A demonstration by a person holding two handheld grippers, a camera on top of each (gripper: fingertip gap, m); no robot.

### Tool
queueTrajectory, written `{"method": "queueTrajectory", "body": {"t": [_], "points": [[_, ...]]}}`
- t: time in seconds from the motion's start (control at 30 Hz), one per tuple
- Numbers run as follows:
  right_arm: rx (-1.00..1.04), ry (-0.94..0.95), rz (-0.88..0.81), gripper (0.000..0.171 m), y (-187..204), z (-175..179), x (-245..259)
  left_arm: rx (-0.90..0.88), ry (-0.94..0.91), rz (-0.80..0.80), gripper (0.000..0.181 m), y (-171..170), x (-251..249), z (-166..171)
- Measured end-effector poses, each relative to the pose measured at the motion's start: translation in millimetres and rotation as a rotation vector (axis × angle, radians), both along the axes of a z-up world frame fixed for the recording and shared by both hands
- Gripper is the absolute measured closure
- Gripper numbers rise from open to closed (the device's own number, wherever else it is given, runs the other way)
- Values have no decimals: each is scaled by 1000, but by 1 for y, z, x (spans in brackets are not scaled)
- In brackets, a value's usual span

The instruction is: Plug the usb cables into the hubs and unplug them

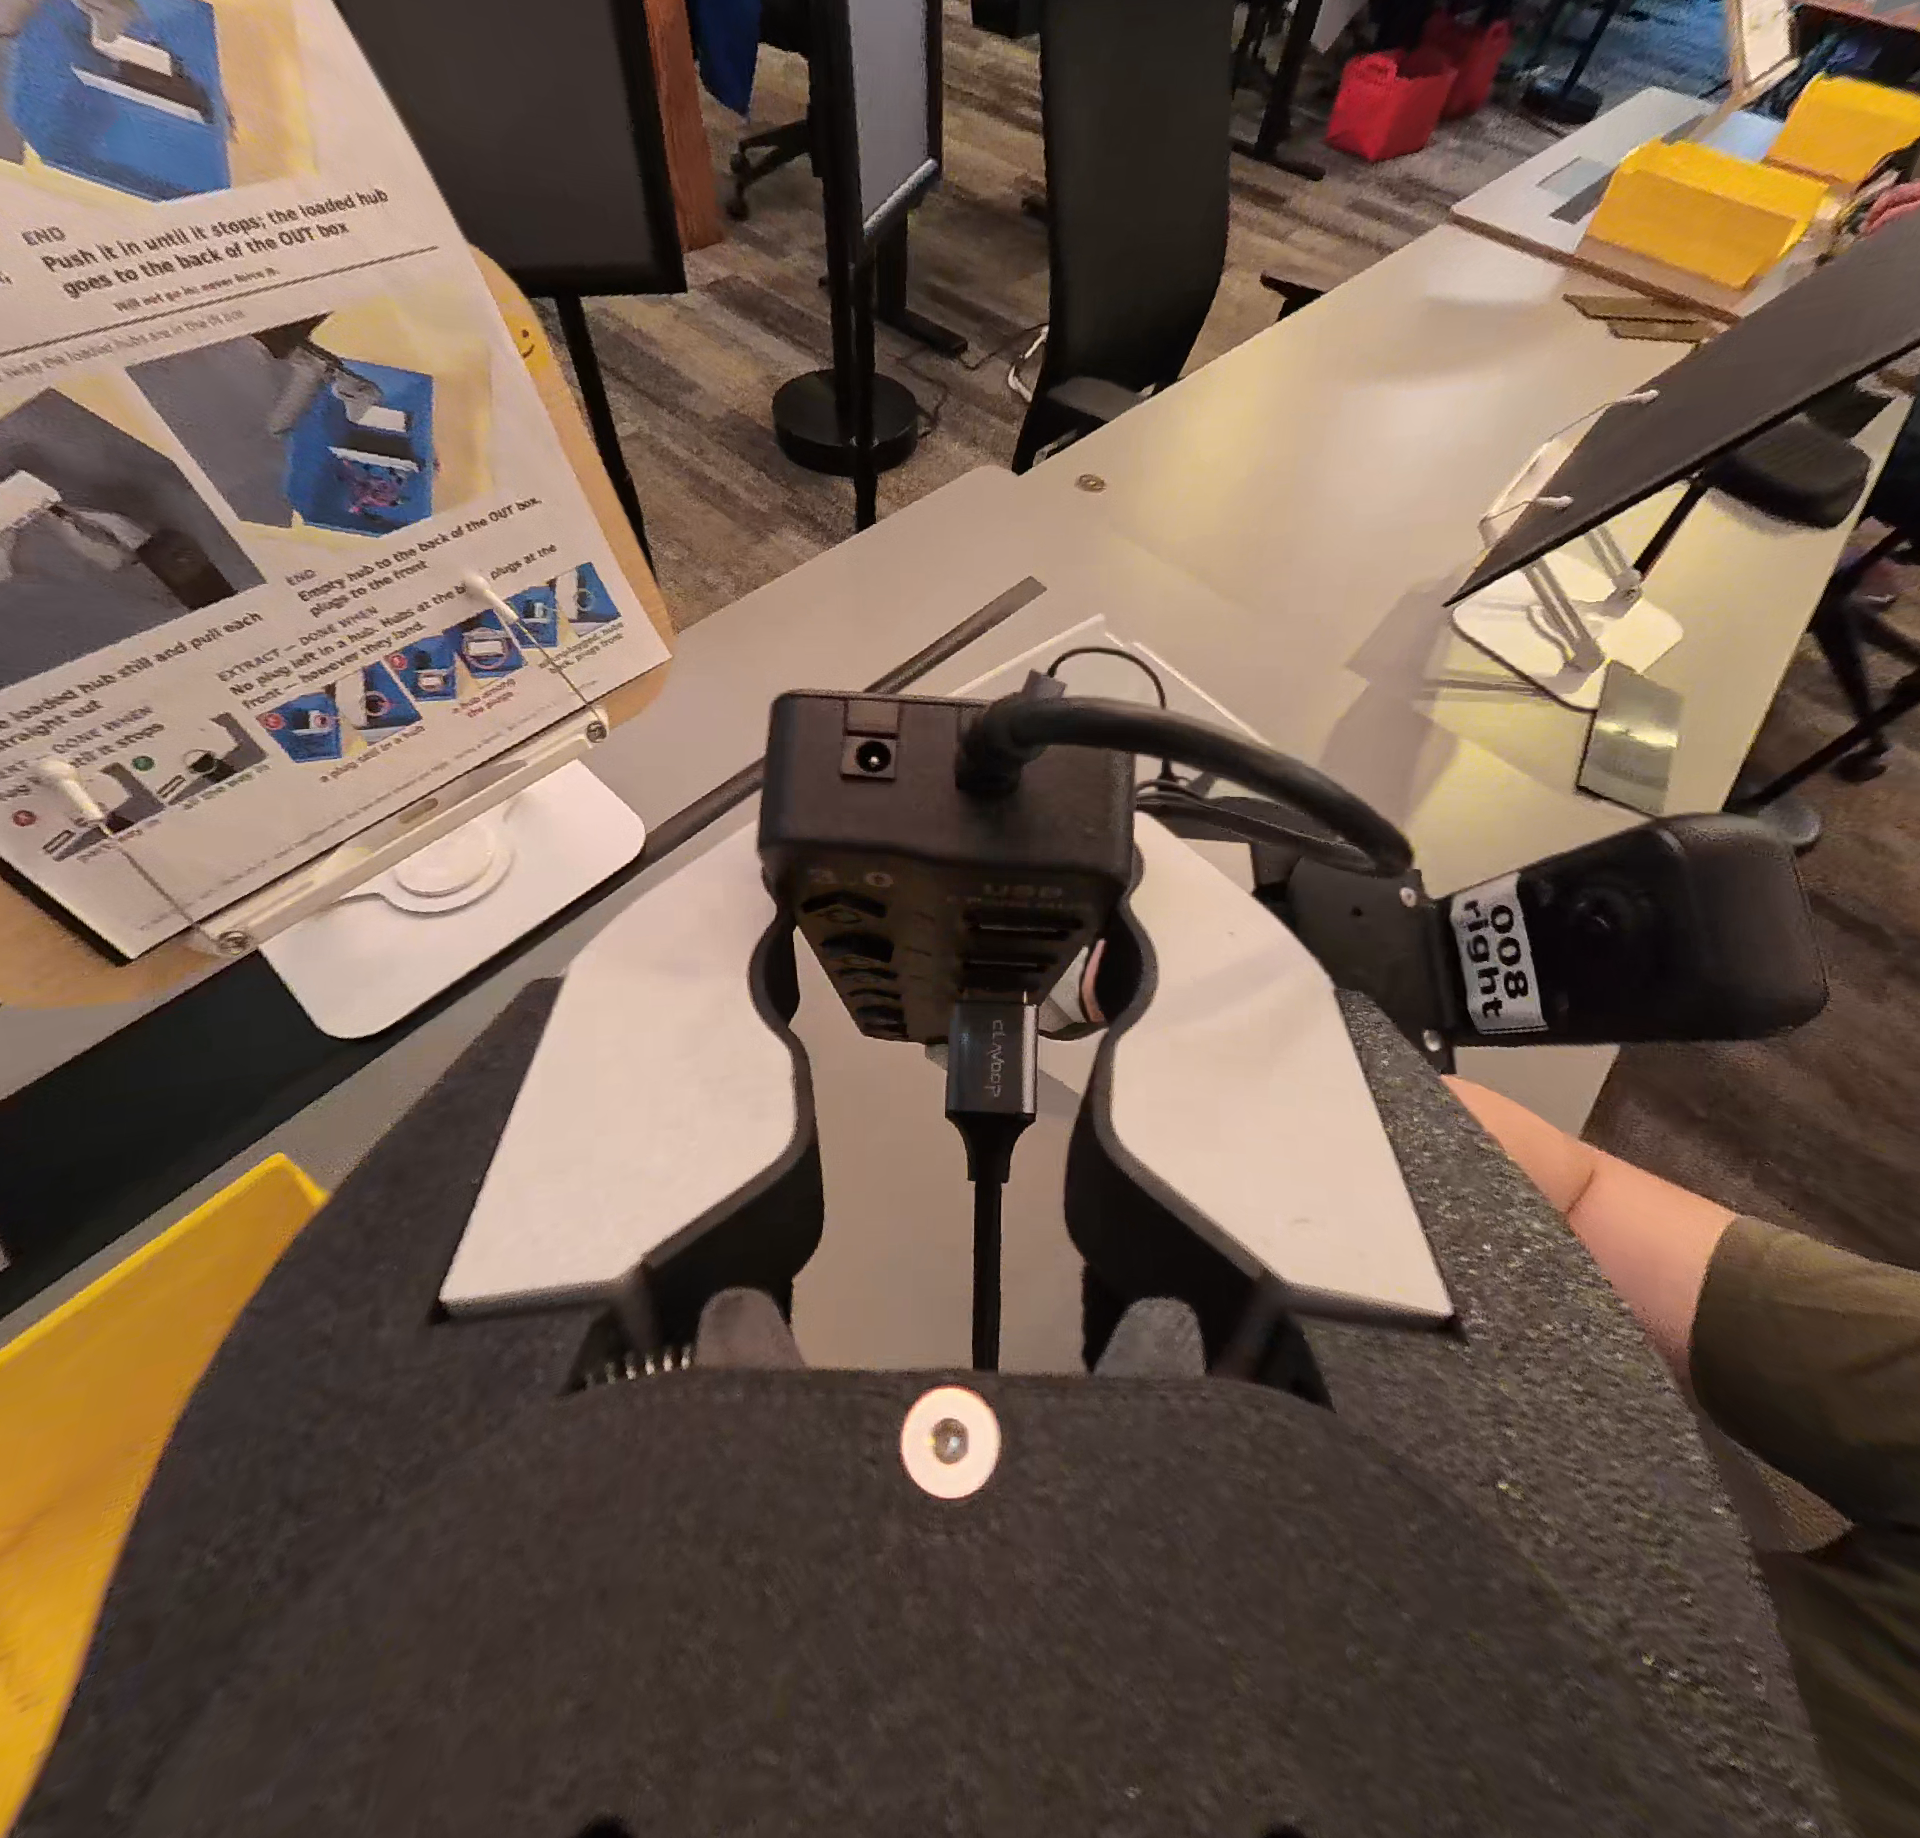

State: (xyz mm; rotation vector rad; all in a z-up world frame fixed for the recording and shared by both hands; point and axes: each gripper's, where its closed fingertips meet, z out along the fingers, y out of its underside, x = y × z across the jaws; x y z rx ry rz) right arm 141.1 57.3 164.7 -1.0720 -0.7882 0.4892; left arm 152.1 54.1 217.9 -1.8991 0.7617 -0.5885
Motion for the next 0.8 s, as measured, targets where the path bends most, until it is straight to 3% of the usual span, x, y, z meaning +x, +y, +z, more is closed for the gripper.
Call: {"method": "queueTrajectory", "body": {"t": [0.1,0.2,0.27,0.43,0.57,0.7,0.8], "points": [[-39,-21,8,144,3,-3,3,27,-7,-90,126,-7,5,0],[-154,42,180,144,0,-4,0,8,46,-174,99,-21,2,-5],[-208,73,343,145,-9,-3,-3,47,79,-174,95,-23,-13,-5],[-343,133,644,145,-32,6,-2,176,-9,-185,111,-26,-51,-16],[-425,161,852,145,-50,10,-1,135,-153,-340,114,-37,-35,-44],[-454,126,886,145,-51,2,-7,193,-365,-450,118,-43,-13,-31],[-457,129,911,145,-51,1,-8,189,-363,-462,125,-36,-6,-38]]}}
